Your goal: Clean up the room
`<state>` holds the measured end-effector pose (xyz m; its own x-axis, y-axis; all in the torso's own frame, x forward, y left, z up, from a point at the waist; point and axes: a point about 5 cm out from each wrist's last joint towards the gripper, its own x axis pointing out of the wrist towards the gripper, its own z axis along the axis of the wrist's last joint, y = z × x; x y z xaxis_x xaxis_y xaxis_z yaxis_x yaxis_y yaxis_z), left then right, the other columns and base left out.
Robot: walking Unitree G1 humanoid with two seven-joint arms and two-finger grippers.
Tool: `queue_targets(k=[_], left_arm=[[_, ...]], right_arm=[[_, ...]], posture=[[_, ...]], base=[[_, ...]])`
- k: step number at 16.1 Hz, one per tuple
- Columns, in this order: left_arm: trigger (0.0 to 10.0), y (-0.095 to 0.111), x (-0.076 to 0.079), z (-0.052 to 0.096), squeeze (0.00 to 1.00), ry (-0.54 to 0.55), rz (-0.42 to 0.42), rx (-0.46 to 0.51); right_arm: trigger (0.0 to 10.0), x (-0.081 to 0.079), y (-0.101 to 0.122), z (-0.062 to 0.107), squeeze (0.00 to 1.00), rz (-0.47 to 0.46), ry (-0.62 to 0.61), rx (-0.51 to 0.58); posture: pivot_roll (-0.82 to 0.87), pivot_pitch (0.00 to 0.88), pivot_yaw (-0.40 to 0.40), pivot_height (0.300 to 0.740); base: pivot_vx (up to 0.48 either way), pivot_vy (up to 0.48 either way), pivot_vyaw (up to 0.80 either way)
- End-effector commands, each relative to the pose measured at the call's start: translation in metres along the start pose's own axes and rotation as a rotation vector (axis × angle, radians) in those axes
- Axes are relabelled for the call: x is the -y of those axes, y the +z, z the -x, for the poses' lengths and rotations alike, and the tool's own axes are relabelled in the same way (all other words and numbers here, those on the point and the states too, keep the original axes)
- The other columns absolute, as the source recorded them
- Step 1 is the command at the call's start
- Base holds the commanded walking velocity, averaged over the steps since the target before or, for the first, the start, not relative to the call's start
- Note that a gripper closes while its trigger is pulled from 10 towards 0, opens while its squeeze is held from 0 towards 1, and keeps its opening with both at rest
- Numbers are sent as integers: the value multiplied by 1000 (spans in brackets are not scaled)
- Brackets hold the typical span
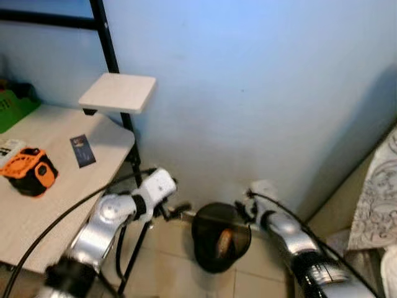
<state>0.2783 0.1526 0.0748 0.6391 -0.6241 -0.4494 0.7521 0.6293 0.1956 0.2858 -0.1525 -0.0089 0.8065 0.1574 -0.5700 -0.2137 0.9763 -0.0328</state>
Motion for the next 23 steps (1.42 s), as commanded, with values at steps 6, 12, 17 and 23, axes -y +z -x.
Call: queue_targets(k=[6,12,17,23], left_arm=[[10000,10,-3,27,0,258,159,58],[10000,7,2,32,0,476,266,42],[10000,-2,-3,55,0,635,316,21],[10000,-4,5,51,0,644,317,3]], right_arm=[[10000,8,-1,38,1000,-191,-137,199],[10000,16,17,64,1000,-270,-248,323],[10000,10,11,79,1000,-281,-256,305],[10000,5,25,78,1000,-286,-255,339]], posture=[[-3,0,23,740],[8,0,15,740],[41,0,-22,740],[51,0,-19,740]], base=[[0,0,-219],[0,0,-800],[0,0,-800],[0,0,-800]])
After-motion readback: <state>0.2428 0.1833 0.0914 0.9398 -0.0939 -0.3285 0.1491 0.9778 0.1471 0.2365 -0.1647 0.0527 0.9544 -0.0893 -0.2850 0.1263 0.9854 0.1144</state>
